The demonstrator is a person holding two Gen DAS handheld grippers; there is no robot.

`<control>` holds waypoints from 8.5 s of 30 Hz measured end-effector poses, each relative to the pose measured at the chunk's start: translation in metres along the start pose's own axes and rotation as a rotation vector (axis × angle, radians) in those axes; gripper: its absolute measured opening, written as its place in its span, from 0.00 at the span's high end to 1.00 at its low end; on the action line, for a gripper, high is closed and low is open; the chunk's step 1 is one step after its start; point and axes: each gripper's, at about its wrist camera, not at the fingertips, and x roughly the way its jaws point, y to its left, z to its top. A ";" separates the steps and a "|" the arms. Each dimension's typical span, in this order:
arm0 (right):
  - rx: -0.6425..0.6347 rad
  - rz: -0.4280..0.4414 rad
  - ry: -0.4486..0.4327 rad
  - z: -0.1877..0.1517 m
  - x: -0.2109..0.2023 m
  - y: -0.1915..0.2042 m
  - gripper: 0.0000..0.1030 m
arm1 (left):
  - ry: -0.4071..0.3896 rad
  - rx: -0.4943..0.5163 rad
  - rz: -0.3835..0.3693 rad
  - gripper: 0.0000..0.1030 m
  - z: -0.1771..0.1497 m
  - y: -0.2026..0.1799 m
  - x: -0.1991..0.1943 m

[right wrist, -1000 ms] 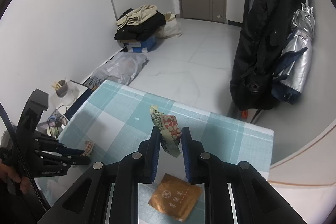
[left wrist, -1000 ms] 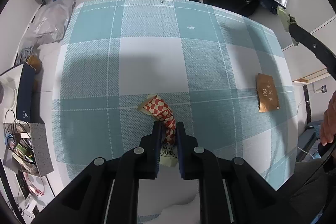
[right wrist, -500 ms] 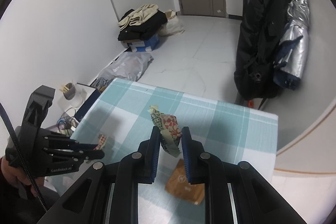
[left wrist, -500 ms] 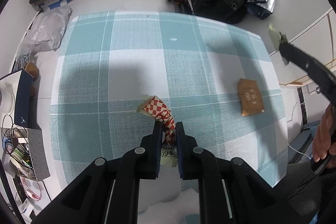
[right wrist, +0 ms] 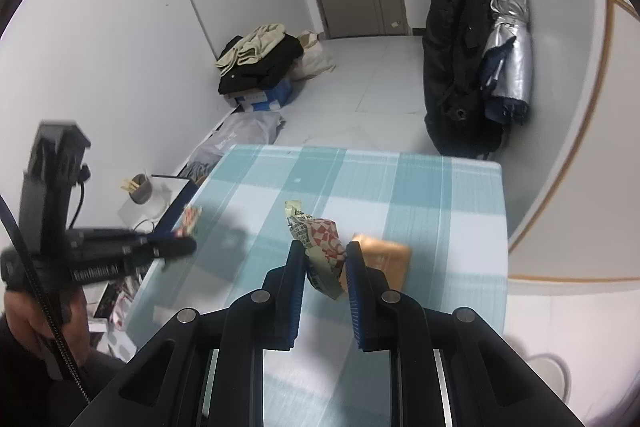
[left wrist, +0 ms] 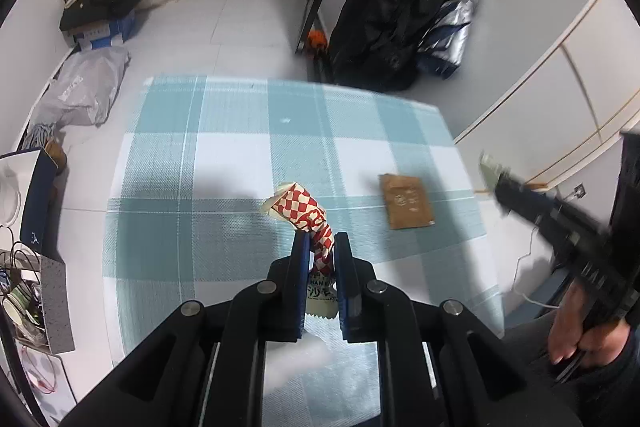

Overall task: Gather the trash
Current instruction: 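Carry both checked wrappers in the grippers over the toilet bowl, then open the right gripper to drop its wrapper into the bowl, then open the left gripper to drop its wrapper into the bowl, then move both open grippers back over the brown packet and foam strip, then close the right gripper on the brown square packet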

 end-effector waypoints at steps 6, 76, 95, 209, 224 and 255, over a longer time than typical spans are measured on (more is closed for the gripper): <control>0.022 -0.007 -0.025 -0.028 -0.024 0.005 0.82 | -0.064 -0.015 -0.020 0.92 -0.011 -0.003 -0.020; 0.669 -0.163 -0.031 -0.217 -0.158 -0.321 0.81 | 0.284 0.335 -0.431 0.92 -0.042 -0.336 0.137; 0.836 -0.061 0.236 -0.270 -0.044 -0.356 0.61 | 0.535 0.260 -0.425 0.92 -0.058 -0.332 0.225; -0.005 -0.273 0.225 -0.005 0.106 -0.015 0.00 | -0.289 -0.200 0.277 0.10 -0.020 0.042 -0.058; -0.001 -0.304 0.311 -0.014 0.133 -0.017 0.07 | -0.264 -0.226 0.294 0.10 -0.022 0.053 -0.050; -0.041 -0.171 0.252 -0.015 0.095 -0.001 0.88 | -0.102 -0.140 0.183 0.10 -0.041 0.043 -0.010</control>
